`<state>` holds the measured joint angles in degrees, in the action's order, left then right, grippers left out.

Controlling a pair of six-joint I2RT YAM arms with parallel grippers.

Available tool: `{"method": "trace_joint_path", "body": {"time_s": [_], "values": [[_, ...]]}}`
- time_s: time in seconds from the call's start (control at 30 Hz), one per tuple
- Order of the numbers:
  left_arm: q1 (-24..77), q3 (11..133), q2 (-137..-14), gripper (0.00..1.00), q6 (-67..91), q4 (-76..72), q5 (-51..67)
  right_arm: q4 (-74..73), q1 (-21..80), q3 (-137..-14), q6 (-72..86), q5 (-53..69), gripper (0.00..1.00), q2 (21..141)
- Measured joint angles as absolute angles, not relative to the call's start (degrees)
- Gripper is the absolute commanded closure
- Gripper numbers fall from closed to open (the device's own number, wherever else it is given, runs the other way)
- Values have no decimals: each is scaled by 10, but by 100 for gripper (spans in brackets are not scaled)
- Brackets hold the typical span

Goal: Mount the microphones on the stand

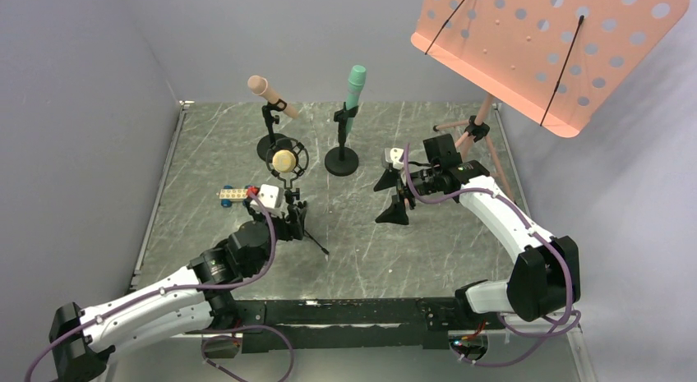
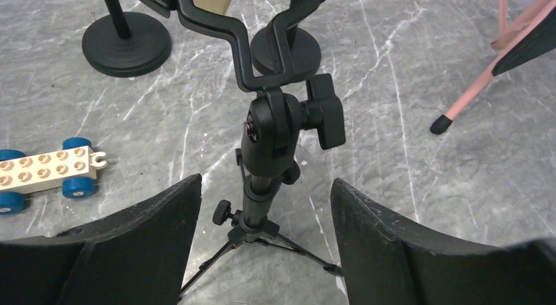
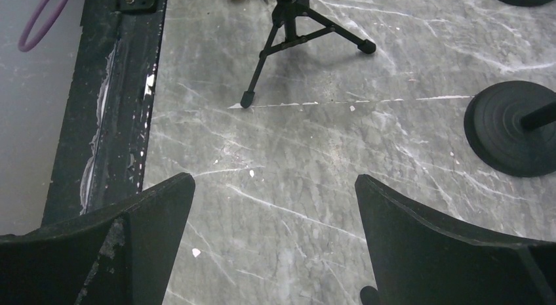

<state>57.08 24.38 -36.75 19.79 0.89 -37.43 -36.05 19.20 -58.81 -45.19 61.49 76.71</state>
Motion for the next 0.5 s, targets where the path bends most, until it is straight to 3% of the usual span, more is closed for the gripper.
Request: {"method": "trace_joint_path", "body": {"time_s": [0.27, 0.5], "values": [[554, 251, -417, 48, 172, -11, -375, -364, 192, -588, -455, 614, 0, 767], [552, 255, -429, 46, 155, -25, -376, -364, 192, -588, -457, 614, 0, 767]]}}
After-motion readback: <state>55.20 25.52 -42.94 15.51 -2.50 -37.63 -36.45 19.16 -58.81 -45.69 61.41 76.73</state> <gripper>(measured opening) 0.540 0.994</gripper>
